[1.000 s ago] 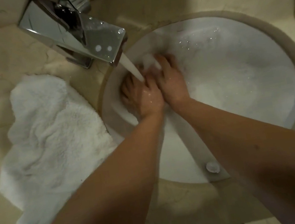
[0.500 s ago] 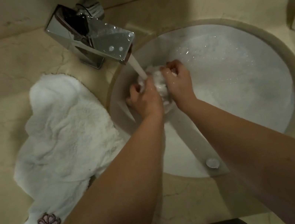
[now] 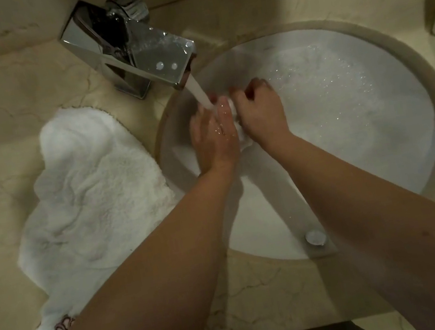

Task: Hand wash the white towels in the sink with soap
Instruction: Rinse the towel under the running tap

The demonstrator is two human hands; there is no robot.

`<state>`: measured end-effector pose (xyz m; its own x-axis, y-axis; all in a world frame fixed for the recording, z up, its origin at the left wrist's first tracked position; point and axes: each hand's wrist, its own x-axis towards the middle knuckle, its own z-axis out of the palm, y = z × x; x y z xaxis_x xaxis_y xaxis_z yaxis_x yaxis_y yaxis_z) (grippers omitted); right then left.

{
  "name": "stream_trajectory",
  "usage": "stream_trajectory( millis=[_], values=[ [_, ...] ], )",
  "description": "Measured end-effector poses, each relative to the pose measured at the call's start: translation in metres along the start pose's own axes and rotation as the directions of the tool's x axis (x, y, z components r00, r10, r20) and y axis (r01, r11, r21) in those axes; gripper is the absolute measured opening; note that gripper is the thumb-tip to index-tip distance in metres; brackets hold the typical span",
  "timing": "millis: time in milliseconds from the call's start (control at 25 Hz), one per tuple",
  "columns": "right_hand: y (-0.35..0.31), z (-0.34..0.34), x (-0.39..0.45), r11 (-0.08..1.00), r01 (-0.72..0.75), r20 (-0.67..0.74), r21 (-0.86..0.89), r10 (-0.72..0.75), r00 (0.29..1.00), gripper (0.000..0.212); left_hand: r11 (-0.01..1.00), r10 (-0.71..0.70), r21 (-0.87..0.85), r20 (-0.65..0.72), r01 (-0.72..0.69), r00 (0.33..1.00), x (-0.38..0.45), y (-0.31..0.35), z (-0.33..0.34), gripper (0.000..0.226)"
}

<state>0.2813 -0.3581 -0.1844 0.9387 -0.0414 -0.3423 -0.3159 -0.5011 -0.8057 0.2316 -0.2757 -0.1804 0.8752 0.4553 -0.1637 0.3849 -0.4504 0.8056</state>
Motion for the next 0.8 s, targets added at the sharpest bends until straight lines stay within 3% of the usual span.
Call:
stream_trajectory(
  millis=[80,200,360,560,640,800],
  values=[
    [0.011,0.006,-0.006,0.996,0.08,0.04,0.03,-0.081,0.996,0.029,0.998,0.063,0.023,0.001,-0.063,0.998,-0.003,-0.008,0.003,0.062],
    [0.024,0.015,-0.019,0.988,0.103,0.047,0.115,-0.109,0.993,0.056,0.989,-0.002,-0.147,0.017,0.005,1.0,0.002,-0.017,0.008,0.064],
    [0.026,0.024,-0.016,0.998,0.062,-0.012,0.002,-0.062,0.998,0.067,0.984,-0.058,-0.168,0.005,0.058,0.998,-0.003,-0.018,0.017,0.058],
    [0.028,0.025,-0.003,0.997,-0.039,-0.06,0.069,0.043,0.997,0.047,0.995,0.077,-0.063,-0.099,-0.083,0.992,0.013,-0.03,0.031,0.044],
    [0.03,0.025,0.003,0.997,-0.048,-0.061,0.056,0.051,0.997,0.039,0.991,0.125,-0.03,-0.131,-0.13,0.984,0.018,-0.035,0.034,0.048],
    [0.03,0.025,0.019,0.995,0.033,-0.063,-0.09,-0.039,0.997,0.054,0.99,0.136,0.038,-0.118,-0.132,0.984,0.027,-0.04,0.038,0.052]
  ],
)
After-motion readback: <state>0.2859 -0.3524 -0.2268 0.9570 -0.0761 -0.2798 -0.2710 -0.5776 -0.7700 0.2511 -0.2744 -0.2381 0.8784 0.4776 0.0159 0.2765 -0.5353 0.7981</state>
